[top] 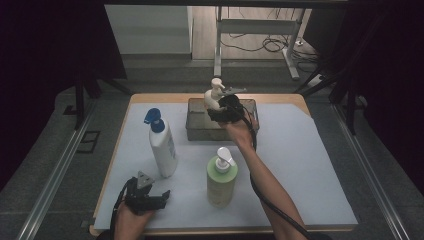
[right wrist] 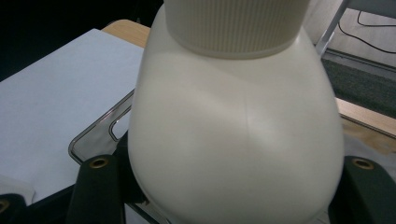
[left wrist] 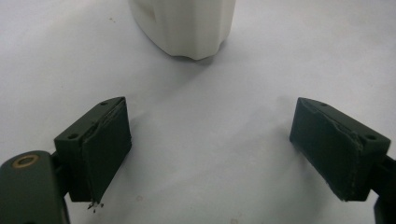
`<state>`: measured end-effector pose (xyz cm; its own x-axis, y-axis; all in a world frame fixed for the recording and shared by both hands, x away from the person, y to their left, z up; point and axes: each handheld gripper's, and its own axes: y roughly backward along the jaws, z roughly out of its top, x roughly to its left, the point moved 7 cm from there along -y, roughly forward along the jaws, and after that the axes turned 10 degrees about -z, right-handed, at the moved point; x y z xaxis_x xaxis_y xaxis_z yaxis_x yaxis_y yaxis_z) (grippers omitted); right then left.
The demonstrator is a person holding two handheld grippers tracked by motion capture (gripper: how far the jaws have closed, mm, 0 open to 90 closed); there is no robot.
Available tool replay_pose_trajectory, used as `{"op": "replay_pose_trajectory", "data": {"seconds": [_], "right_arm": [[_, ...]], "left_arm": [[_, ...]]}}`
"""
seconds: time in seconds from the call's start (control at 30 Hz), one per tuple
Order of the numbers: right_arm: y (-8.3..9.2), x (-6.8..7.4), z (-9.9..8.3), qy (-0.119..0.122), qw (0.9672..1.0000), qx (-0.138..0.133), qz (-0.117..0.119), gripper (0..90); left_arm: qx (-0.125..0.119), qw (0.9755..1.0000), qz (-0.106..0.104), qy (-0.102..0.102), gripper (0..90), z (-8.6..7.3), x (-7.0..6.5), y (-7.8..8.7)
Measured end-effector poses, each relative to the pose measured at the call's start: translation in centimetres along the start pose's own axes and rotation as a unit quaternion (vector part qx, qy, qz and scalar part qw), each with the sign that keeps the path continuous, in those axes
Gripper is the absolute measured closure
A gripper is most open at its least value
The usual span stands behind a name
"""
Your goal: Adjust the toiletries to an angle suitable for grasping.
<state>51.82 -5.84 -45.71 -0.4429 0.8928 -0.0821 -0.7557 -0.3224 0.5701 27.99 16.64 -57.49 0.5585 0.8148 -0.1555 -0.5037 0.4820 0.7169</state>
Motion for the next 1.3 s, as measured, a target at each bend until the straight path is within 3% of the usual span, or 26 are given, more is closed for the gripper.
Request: {"op": "replay_pose_trajectory", "data": {"seconds": [0.13,0.3,0.73,1.13,1.3], "right_arm": [[0.0,0.0,-0.1,0.001,1.0,-0.002,-0.002,35.6],[-0.2,-0.1,-0.2,-0.027,0.9994,0.015,0.013,33.2],[0.5,-0.2,-0.6,-0.005,0.9995,0.025,0.019,32.9],[2.6,-0.9,-1.2,0.015,0.9993,0.026,0.022,34.2],[3.6,-1.2,-1.6,0.021,0.999,0.027,0.03,40.6]], "left_arm": [[0.0,1.0,0.0,0.0,12.2,0.0,0.0,0.0],[0.0,1.0,0.0,0.0,12.2,0.0,0.0,0.0],[0.0,1.0,0.0,0.0,12.2,0.0,0.0,0.0],[0.0,1.0,0.0,0.0,12.2,0.0,0.0,0.0],[0.0,1.0,0.0,0.0,12.2,0.0,0.0,0.0]]}}
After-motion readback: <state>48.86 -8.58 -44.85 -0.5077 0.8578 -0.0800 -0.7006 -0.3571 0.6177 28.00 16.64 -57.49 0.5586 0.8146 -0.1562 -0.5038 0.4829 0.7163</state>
